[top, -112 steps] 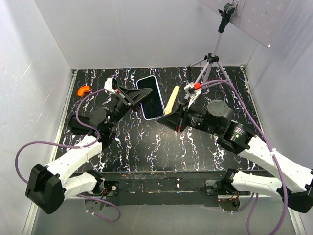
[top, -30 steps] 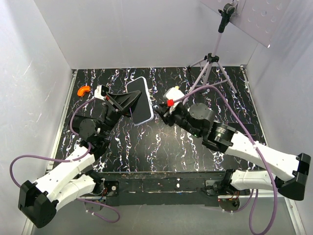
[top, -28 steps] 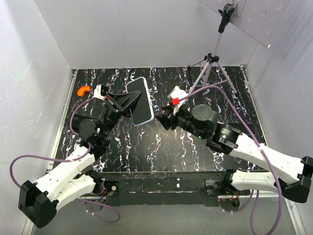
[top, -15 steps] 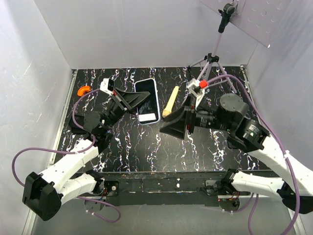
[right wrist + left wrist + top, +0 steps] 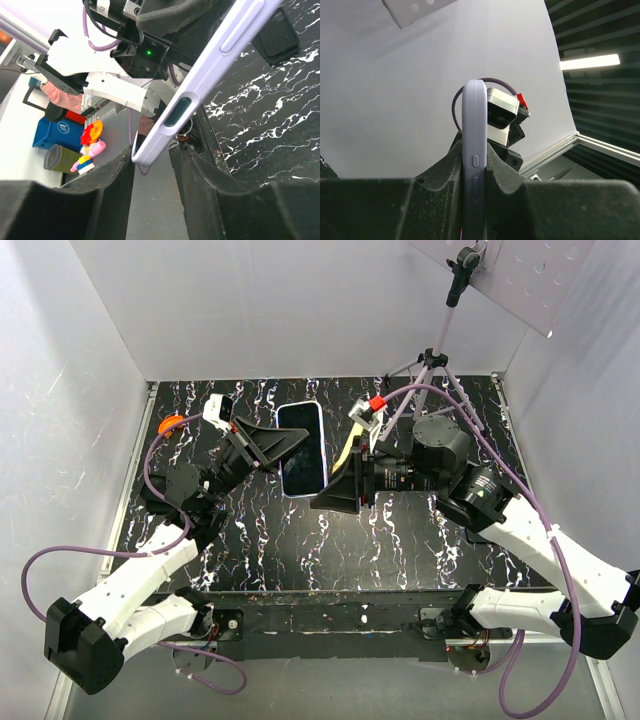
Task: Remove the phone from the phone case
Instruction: Remove the phone case from the phone.
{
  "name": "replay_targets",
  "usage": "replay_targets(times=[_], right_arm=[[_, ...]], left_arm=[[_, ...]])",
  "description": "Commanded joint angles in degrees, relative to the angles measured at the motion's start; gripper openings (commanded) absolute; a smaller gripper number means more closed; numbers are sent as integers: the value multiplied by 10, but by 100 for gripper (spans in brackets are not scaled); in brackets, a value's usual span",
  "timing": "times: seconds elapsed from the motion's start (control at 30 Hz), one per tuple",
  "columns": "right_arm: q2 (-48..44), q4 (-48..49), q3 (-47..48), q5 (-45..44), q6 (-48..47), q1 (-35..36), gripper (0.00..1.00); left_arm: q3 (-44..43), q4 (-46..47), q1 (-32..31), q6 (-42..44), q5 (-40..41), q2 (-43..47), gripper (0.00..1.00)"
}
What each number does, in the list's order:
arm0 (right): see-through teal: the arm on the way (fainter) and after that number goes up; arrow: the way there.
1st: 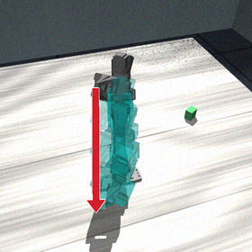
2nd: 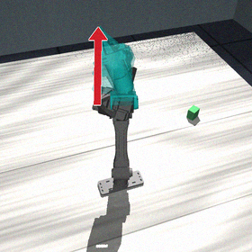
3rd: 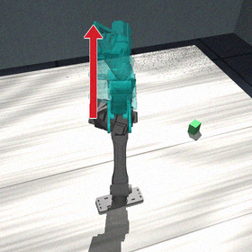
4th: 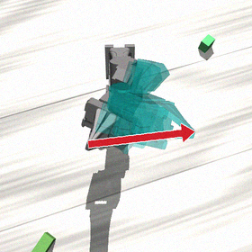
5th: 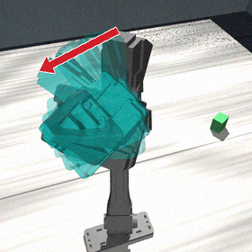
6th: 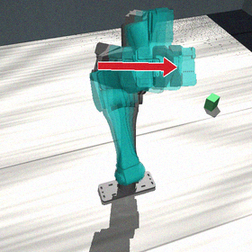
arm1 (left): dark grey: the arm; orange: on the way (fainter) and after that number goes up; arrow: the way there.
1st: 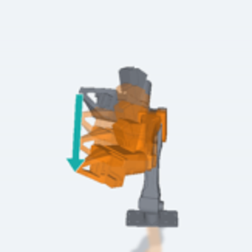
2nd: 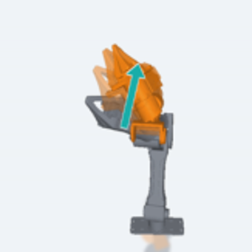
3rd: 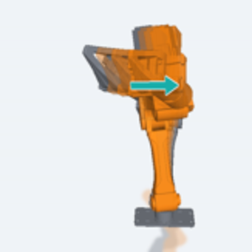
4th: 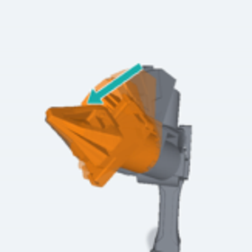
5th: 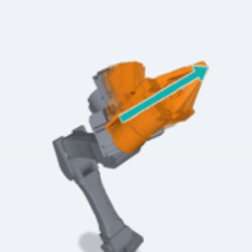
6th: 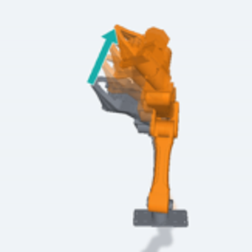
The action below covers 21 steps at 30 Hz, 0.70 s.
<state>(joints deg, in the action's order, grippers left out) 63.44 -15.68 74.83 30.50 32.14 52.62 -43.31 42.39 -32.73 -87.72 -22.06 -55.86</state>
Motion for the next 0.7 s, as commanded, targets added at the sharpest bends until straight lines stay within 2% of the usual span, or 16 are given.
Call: replay_targets(times=[0.0,0.23,0.3,0.37,0.43,0.5,0.53,0.6,0.67], right_arm=[[8,54,16,19,8,-2,46],[18,68,15,28,7,-2,49],[21,74,15,31,3,-2,43],[26,77,14,37,-15,-3,31],[27,74,6,44,-67,-2,15],[16,83,-26,43,-155,0,6],[8,83,-45,15,-216,7,1],[-3,89,-73,-78,-310,27,1],[11,75,-49,-97,-356,29,1]], left_arm=[[-35,19,2,0,-12,12,0],[-44,-3,2,17,-18,17,0],[-51,-9,2,19,-25,14,0],[-56,-6,3,10,-30,12,0],[-57,-2,6,-12,-43,7,0],[-60,6,18,-67,-74,-6,0],[-61,14,27,-96,-95,-11,0],[-58,30,35,-143,-126,-21,0],[-56,48,36,-175,-145,-29,0]])
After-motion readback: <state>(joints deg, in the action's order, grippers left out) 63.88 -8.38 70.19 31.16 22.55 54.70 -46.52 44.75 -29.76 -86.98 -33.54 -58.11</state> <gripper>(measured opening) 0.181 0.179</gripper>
